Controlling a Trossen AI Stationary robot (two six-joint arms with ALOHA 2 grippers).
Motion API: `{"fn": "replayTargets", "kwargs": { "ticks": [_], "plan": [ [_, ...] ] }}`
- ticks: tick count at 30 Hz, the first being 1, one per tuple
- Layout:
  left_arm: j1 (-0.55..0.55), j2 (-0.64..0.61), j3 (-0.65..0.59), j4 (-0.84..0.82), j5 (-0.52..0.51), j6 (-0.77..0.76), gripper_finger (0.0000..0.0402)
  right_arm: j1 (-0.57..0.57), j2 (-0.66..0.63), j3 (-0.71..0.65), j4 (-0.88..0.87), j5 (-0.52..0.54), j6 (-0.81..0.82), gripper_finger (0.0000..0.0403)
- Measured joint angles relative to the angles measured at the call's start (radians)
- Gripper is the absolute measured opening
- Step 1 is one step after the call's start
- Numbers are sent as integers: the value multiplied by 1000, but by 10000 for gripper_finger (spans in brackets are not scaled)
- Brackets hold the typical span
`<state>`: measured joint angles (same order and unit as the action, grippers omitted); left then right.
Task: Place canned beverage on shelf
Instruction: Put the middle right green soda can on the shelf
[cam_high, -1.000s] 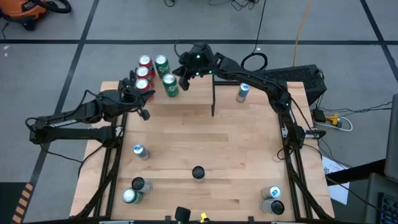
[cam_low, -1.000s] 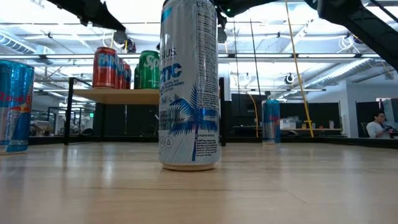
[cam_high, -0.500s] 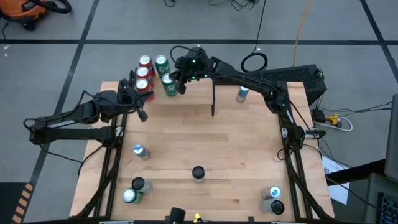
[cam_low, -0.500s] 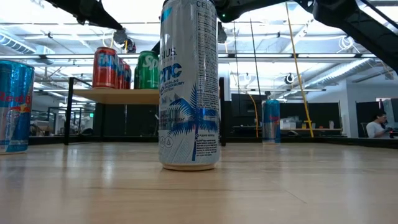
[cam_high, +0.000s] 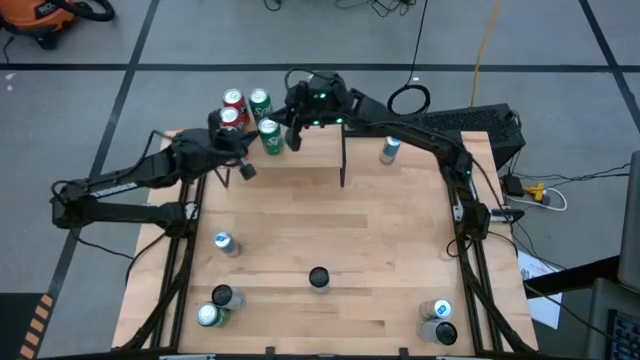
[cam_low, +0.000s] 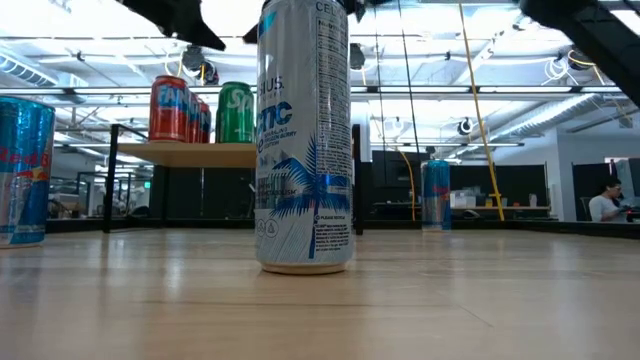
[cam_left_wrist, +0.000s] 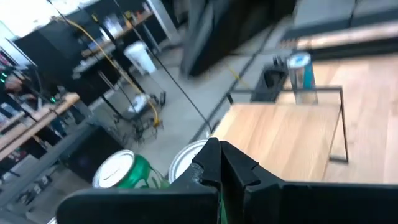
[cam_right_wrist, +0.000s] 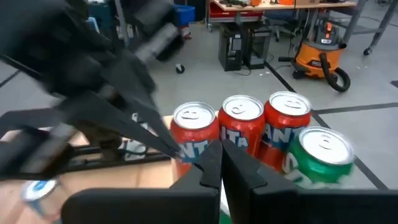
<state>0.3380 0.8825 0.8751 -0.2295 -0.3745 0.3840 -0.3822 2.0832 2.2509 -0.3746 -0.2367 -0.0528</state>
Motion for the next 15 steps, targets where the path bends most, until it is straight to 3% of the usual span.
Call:
{"fn": "replayTargets", "kwargs": {
  "ticks": [7, 15],
  "plan": [
    [70, 138, 103, -75, 9, 4, 0, 25, -108, 0, -240, 5, -51, 0],
    [115, 205, 133, -110, 63, 15, 0, 57, -129, -7, -310, 124, -88, 0]
  ]
}}
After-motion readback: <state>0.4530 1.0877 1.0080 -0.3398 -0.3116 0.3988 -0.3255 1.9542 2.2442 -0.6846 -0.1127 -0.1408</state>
